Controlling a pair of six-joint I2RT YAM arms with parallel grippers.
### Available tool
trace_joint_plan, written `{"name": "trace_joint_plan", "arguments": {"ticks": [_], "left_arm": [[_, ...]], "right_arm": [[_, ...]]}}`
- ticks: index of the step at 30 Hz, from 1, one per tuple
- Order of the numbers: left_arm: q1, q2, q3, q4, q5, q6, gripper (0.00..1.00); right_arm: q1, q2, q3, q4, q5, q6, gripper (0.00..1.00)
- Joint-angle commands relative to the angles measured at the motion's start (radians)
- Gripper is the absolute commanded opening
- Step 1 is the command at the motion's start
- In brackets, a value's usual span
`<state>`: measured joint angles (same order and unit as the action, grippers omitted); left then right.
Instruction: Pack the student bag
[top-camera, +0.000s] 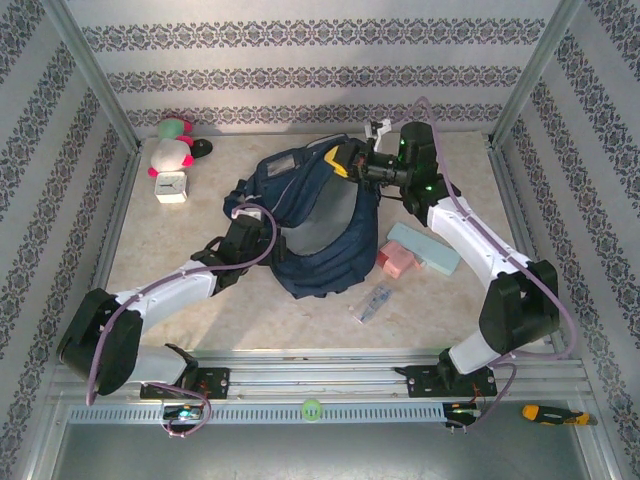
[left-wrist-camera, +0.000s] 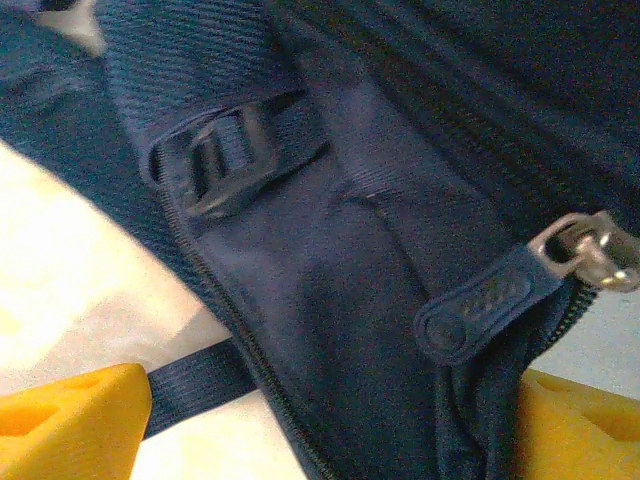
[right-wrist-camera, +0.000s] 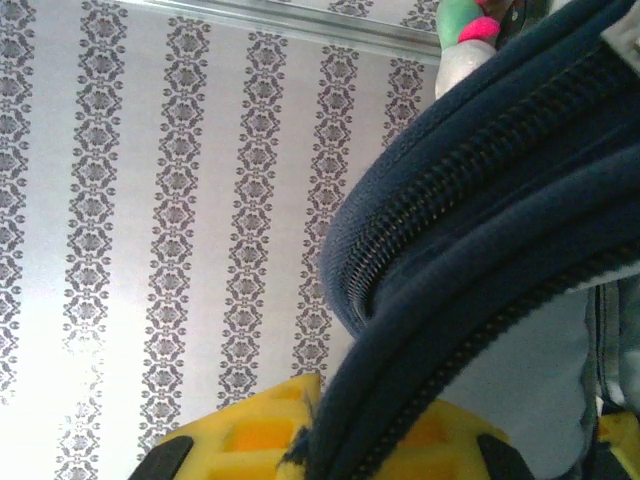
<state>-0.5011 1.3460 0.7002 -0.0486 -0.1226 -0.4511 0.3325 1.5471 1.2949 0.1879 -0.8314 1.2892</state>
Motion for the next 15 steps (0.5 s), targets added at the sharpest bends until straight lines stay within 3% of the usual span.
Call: {"name": "trace_joint_plan", "arguments": {"ticks": [1, 9, 15], "left_arm": [[0.038, 0.047, -0.046, -0.169, -0.135, 0.015, 0.86], [0.055, 0.088, -0.073, -0.156, -0.153, 0.013, 0.87], [0.055, 0.039, -0.065, -0.148, -0.157, 0.036, 0.87]], "right_arm": [[-0.030, -0.051, 0.149, 0.274, -0.048, 0.043, 0.00], [-0.037, -0.019, 0.215, 0.309, -0.040, 0.078, 0.00], [-0.014, -0.007, 0.158, 0.315, -0.014, 0.064, 0.00]]}}
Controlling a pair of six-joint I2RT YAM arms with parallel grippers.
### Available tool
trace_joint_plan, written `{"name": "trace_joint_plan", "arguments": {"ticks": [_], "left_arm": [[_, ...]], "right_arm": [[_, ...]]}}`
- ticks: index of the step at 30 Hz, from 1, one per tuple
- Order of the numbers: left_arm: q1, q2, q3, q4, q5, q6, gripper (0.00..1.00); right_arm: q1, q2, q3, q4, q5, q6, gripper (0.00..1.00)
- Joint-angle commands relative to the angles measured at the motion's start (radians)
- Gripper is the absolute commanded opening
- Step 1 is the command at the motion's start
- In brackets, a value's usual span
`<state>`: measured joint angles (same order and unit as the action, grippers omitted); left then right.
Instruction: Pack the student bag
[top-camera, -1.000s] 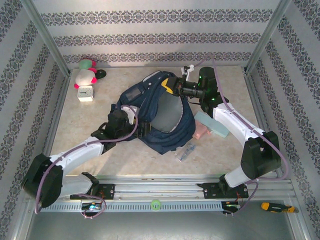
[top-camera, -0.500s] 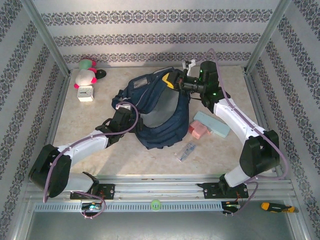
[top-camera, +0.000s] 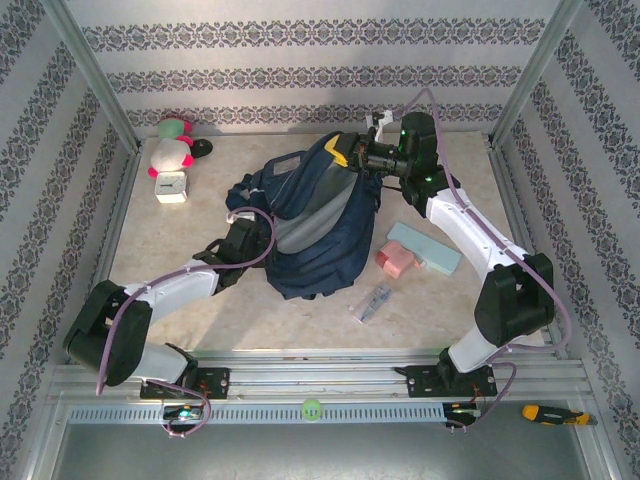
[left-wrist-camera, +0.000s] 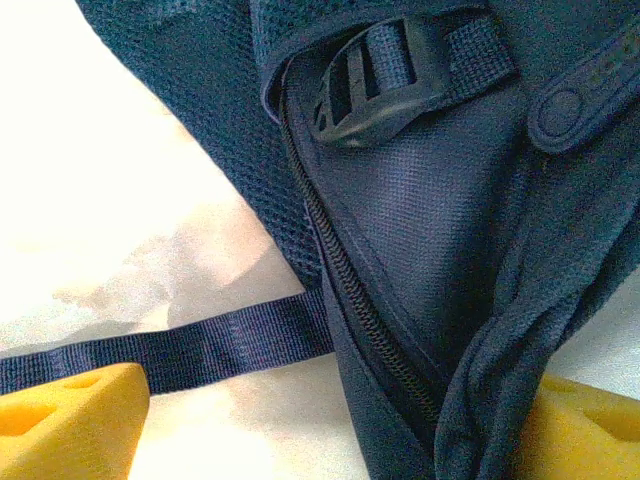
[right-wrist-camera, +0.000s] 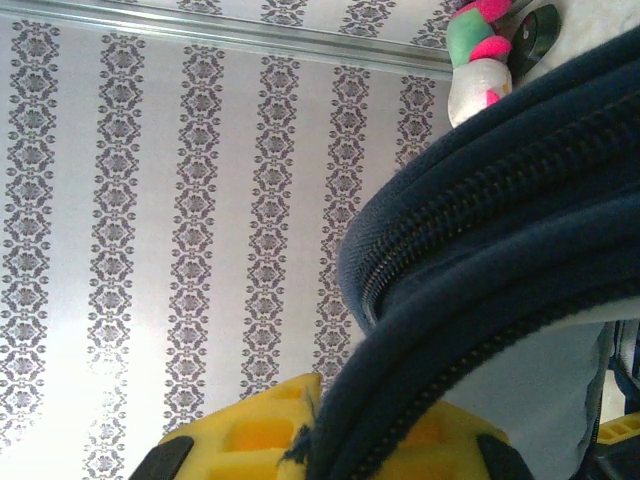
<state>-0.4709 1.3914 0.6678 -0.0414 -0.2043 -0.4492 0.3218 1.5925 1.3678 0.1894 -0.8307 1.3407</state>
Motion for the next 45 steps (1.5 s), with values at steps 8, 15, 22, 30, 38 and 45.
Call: {"name": "trace_joint_plan", "arguments": {"ticks": [8, 15, 22, 30, 38, 45], "left_arm": [[0.023, -0.259, 0.002, -0.010, 0.047, 0.356, 0.91], [0.003, -0.392, 0.066, 0.094, 0.228, 0.705, 0.93], [-0.040, -0.241, 0.230, 0.125, 0.144, 0.891, 0.98], [-0.040, -0.082, 0.345, 0.223, 0.092, 0.915, 0.36], [-0.035, -0.097, 0.361, 0.199, 0.023, 0.927, 0.00], [-0.027, -0.077, 0.422, 0.156, 0.003, 0.912, 0.00]], "right_arm": [[0.065, 0.005, 0.019, 0.290, 0.043, -0.038, 0.00], [0.112, 0.050, 0.012, 0.292, 0.076, -0.046, 0.00], [0.153, 0.055, -0.002, 0.292, 0.086, -0.043, 0.00], [0.168, 0.027, -0.057, 0.270, 0.108, -0.055, 0.00], [0.081, -0.126, -0.193, -0.068, 0.138, -0.261, 0.47], [-0.073, -0.354, -0.322, -0.550, 0.297, -0.567, 0.63]]}}
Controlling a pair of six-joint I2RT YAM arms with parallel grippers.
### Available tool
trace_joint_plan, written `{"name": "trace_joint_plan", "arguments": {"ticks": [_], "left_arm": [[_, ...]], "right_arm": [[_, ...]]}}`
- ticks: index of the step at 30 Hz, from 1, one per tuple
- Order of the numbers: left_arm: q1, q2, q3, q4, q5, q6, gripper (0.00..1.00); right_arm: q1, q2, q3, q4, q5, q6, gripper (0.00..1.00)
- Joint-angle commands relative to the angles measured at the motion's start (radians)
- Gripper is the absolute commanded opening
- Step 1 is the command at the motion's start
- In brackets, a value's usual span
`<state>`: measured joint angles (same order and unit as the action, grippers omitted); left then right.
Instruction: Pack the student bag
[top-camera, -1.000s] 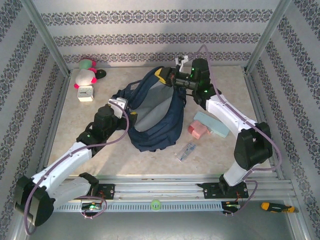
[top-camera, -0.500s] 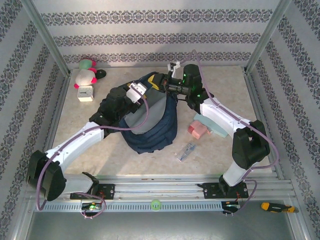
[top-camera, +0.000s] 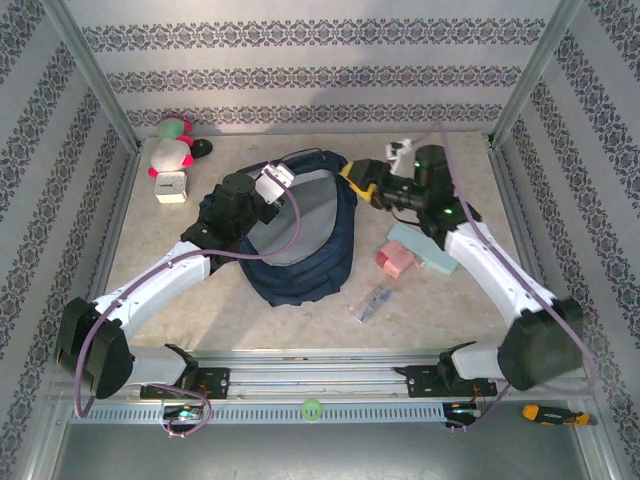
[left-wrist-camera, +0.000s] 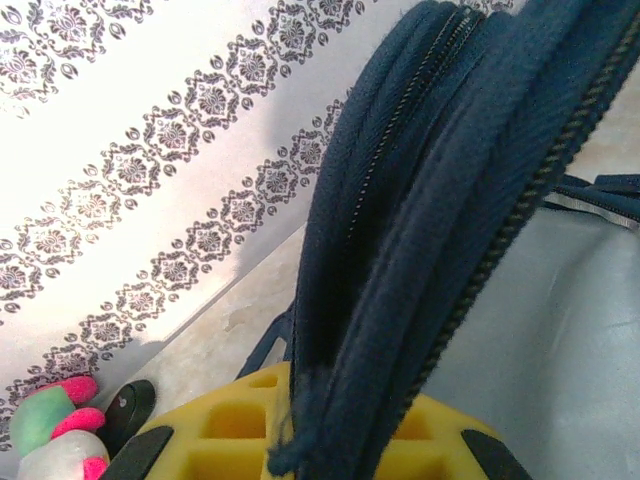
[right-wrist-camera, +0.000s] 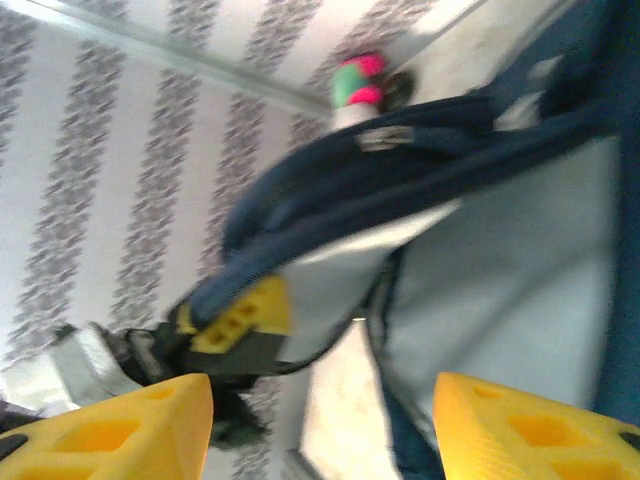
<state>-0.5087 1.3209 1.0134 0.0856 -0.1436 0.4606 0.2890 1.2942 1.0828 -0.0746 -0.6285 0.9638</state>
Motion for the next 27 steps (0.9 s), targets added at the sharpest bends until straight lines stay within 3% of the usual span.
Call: {"name": "trace_joint_plan", "arguments": {"ticks": [1, 4, 8, 11, 14, 21, 27], "left_arm": [[0.011, -0.004, 0.089, 0.022, -0.057, 0.002, 0.00], [0.012, -0.002, 0.102, 0.028, -0.044, 0.003, 0.00], [0.013, -0.004, 0.111, 0.027, -0.026, 0.000, 0.00], [0.015, -0.004, 0.111, 0.021, -0.025, 0.006, 0.00], [0.020, -0.002, 0.113, 0.004, -0.027, 0.009, 0.00], [0.032, -0.016, 0.110, -0.022, -0.028, -0.002, 0.00], [0.034, -0.018, 0.113, -0.031, -0.033, -0.015, 0.00]], "right_arm": [[-0.063, -0.078, -0.039, -0.377, 0.136, -0.248, 0.65], [-0.153, -0.103, -0.054, -0.576, 0.261, -0.429, 0.70], [-0.279, 0.002, -0.003, -0.752, 0.388, -0.712, 0.81], [-0.300, 0.133, 0.059, -0.821, 0.420, -0.983, 0.83], [-0.306, 0.252, 0.094, -0.854, 0.517, -1.152, 0.86], [-0.365, 0.433, 0.122, -0.825, 0.632, -1.298, 0.89], [-0.372, 0.530, 0.143, -0.785, 0.690, -1.342, 0.98]]}}
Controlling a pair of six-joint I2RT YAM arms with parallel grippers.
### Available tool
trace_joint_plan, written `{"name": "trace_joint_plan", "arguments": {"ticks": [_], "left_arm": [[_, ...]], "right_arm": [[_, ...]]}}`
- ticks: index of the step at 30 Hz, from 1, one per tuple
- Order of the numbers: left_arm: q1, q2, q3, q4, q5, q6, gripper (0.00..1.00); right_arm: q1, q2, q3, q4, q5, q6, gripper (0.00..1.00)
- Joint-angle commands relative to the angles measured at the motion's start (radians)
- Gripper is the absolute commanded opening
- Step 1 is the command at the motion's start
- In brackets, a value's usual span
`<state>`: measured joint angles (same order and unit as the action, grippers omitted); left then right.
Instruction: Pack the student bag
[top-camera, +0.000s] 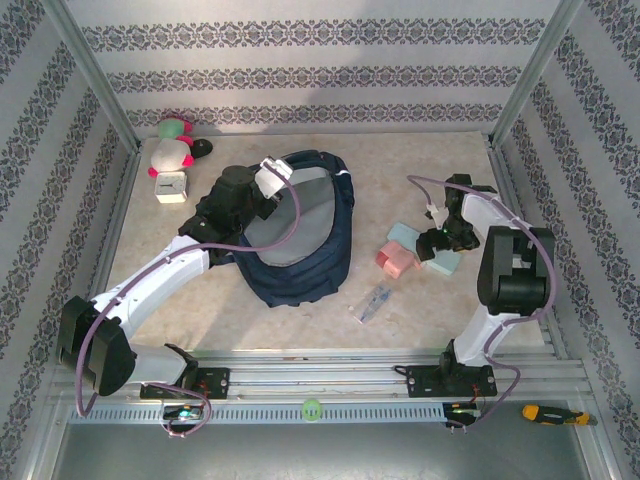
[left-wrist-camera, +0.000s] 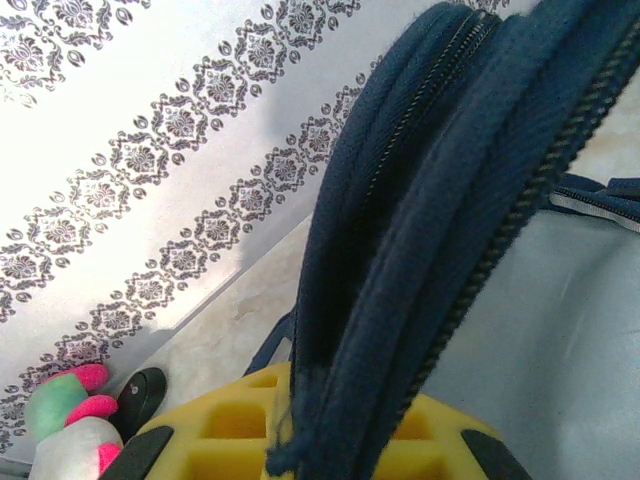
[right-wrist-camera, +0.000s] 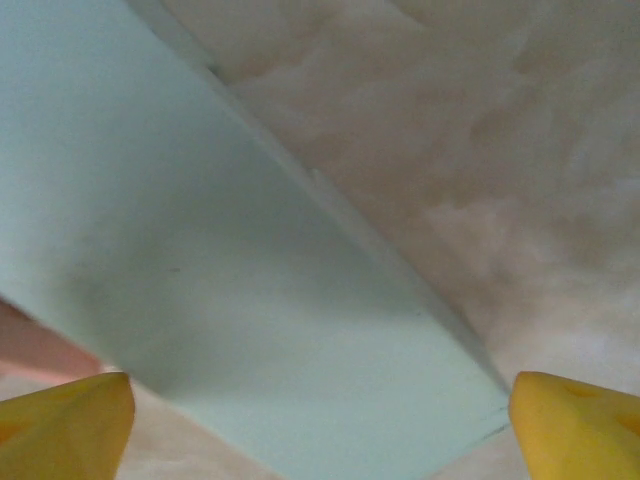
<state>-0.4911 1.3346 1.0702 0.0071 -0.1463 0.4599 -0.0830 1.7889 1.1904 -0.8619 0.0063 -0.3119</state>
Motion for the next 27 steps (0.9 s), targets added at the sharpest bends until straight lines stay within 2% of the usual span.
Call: {"name": "trace_joint_plan", "arguments": {"ticks": [1, 6, 12, 17, 21, 27], "left_arm": [[0.017, -0.031, 0.056, 0.047, -0.029, -0.020, 0.00], [0.016, -0.020, 0.057, 0.052, -0.027, -0.045, 0.00], [0.016, -0.007, 0.070, 0.051, -0.026, -0.064, 0.00], [0.017, -0.008, 0.068, 0.051, -0.034, -0.071, 0.00], [0.017, -0.010, 0.067, 0.043, -0.041, -0.072, 0.00], [0.017, -0.006, 0.070, 0.032, -0.053, -0.072, 0.00]], "right_arm": [[0.000, 0.047, 0.043, 0.004, 0.044, -0.067, 0.98], [-0.007, 0.089, 0.092, 0.069, 0.088, -0.017, 0.98], [-0.064, 0.125, 0.201, 0.072, -0.042, 0.070, 0.98], [-0.030, 0.104, 0.216, 0.029, -0.098, -0.079, 0.98], [0.024, 0.084, 0.183, 0.033, -0.055, -0.230, 0.98], [0.059, 0.120, 0.196, 0.069, 0.023, -0.350, 0.98]]}}
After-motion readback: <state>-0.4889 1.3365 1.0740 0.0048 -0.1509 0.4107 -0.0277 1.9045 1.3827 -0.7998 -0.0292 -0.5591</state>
